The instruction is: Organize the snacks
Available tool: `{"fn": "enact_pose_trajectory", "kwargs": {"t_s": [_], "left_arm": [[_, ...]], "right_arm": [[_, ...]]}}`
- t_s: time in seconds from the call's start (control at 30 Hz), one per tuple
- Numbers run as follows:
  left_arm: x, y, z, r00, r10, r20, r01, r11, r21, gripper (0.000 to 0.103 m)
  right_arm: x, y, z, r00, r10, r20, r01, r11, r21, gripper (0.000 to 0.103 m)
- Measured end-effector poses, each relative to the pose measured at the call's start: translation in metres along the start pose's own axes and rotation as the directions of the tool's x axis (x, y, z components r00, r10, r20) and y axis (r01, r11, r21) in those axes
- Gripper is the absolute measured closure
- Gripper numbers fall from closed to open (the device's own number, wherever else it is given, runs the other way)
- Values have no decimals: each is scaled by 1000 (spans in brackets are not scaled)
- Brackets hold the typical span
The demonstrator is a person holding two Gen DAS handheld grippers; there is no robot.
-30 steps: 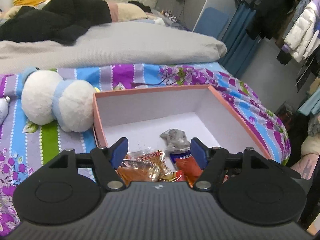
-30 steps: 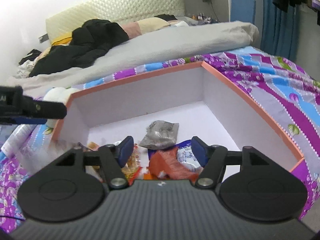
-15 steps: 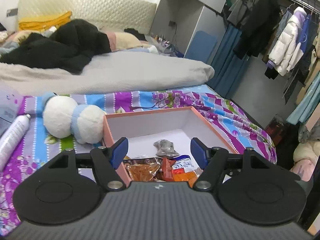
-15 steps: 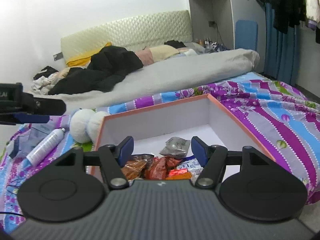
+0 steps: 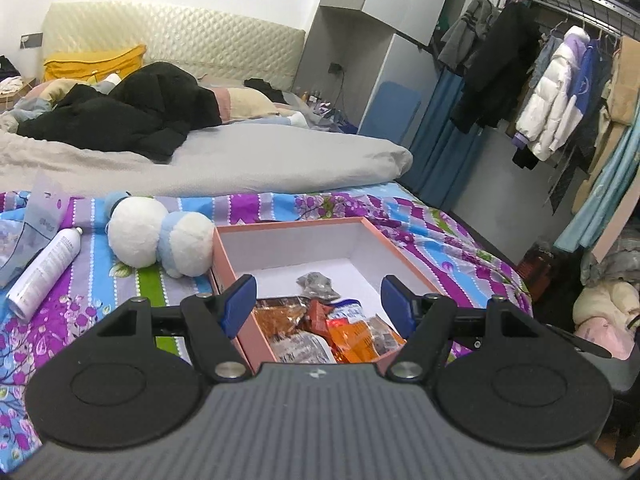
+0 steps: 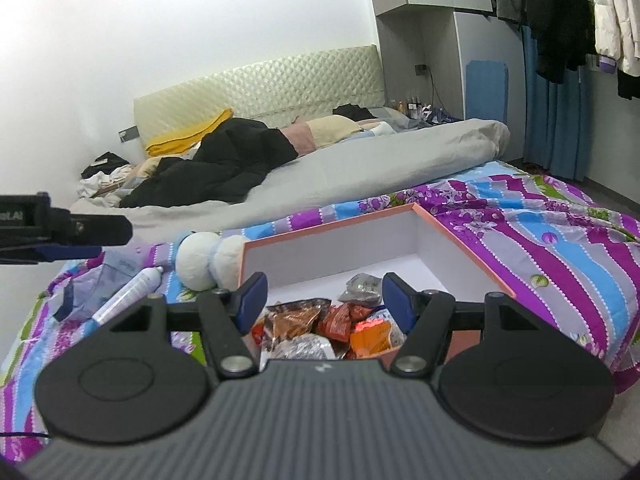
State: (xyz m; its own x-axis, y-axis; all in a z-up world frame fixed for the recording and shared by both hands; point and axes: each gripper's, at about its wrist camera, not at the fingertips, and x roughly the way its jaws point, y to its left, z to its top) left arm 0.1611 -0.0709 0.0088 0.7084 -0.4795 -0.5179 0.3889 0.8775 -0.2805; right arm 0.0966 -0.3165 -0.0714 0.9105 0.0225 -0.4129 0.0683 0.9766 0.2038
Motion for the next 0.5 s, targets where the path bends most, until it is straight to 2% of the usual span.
{"fn": "enact_pose_trajectory", "kwargs": {"t_s": [0.37, 0.5], "left_arm": [[-53, 3, -28, 1000, 13, 6, -13, 1000, 0, 30], [-60, 2, -41, 1000, 9, -16, -9, 1000, 11, 29]], "right_arm": [[-49, 4, -20, 1000, -24, 12, 24, 1000, -7, 37], [-57, 5, -28, 1000, -25, 11, 25, 1000, 7, 37]]}}
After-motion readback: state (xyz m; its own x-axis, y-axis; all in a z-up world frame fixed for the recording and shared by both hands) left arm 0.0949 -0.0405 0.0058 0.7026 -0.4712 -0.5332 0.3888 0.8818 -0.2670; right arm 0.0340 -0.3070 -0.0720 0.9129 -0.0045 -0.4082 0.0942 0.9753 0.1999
